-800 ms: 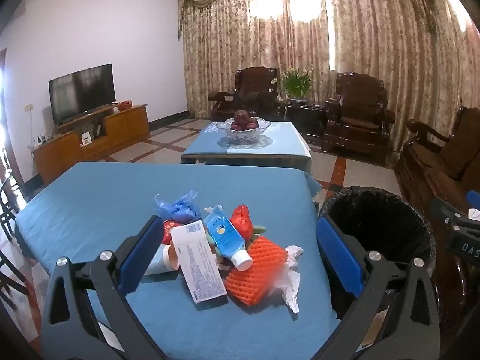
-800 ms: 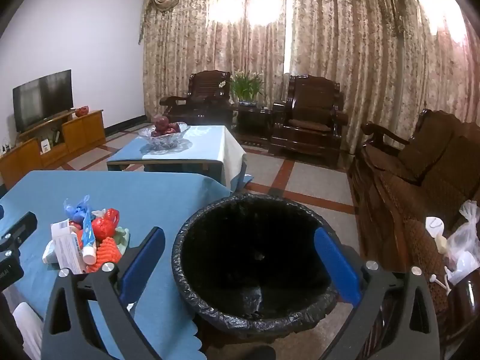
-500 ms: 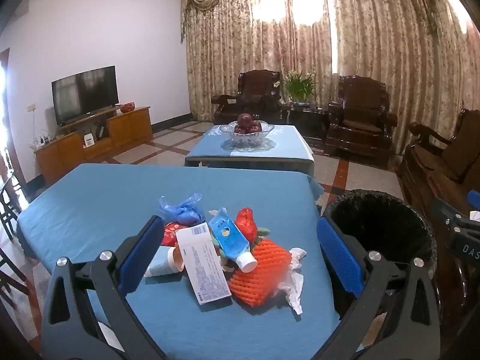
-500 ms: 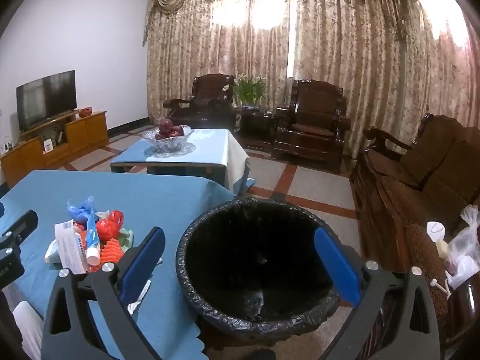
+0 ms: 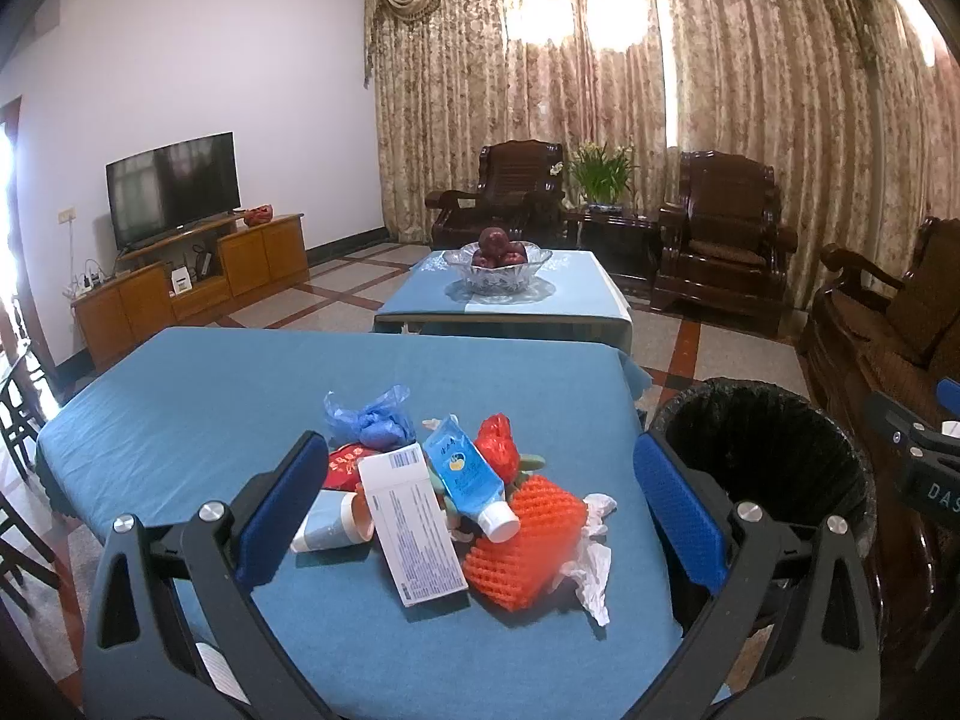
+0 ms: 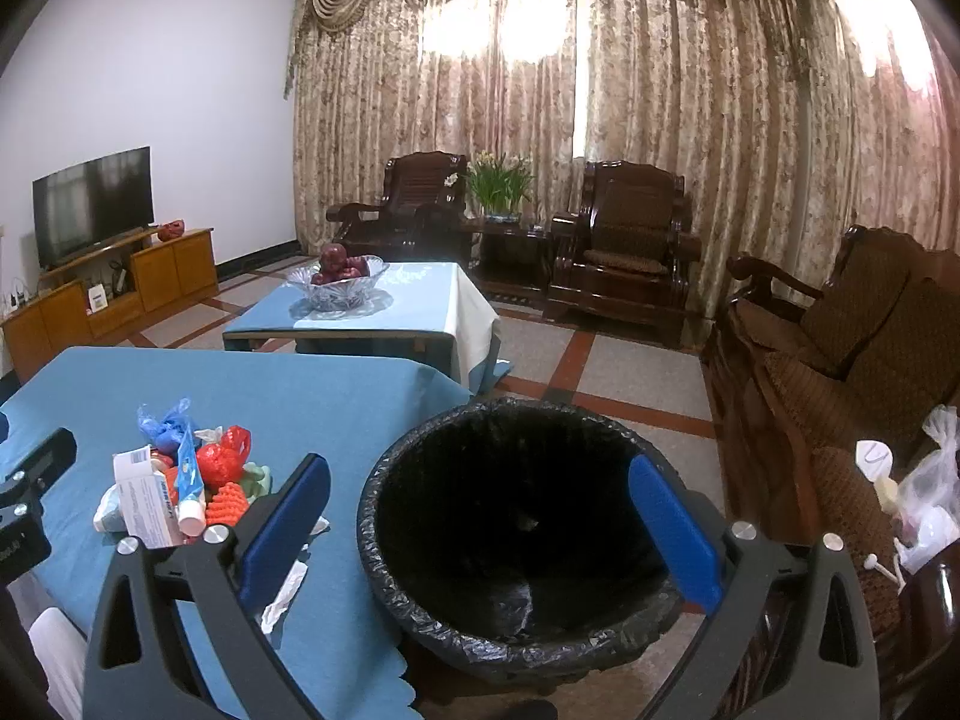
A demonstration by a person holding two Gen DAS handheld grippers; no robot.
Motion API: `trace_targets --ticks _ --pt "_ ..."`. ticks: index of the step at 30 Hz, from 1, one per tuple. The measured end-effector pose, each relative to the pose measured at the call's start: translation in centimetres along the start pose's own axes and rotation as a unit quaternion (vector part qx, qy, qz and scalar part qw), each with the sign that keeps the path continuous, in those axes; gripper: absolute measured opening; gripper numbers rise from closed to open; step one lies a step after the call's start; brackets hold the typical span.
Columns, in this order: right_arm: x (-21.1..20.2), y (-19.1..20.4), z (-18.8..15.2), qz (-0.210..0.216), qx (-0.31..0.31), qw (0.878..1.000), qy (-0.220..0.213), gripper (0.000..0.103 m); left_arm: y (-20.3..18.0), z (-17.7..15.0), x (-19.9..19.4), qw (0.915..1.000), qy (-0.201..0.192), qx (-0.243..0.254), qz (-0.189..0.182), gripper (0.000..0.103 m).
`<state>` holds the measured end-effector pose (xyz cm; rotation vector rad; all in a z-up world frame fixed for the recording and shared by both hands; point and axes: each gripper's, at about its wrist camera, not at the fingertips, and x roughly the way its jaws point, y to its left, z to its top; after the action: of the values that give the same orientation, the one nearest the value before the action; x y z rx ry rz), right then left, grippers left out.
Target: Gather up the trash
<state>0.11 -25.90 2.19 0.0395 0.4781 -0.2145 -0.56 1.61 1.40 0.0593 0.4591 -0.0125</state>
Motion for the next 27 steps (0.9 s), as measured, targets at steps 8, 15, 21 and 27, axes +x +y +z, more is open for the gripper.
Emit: trace_targets --ticks 8,15,21,27 --pt "0.1 -0.4 0.1 0.001 0.007 1.000 0.001 0.097 0.1 -0.9 0.0 1.0000 0.000 -0.005 0.007 0.098" --pt "0.4 -0.4 -0.1 0.000 0.007 1.000 0.001 0.097 -0.1 -0.9 0.2 1.0000 0.000 -0.005 0.007 0.098" --pt "0.4 -0.5 -0.2 0.001 0.007 1.000 0.002 0.097 0.6 -1.2 0.0 0.9999 0.001 -0.006 0.008 0.098" --pt "0.6 -0.4 -0.3 0.000 0.006 1.000 0.002 0.097 -0.1 -0.9 0.2 1.0000 0.000 -0.003 0.007 0.098"
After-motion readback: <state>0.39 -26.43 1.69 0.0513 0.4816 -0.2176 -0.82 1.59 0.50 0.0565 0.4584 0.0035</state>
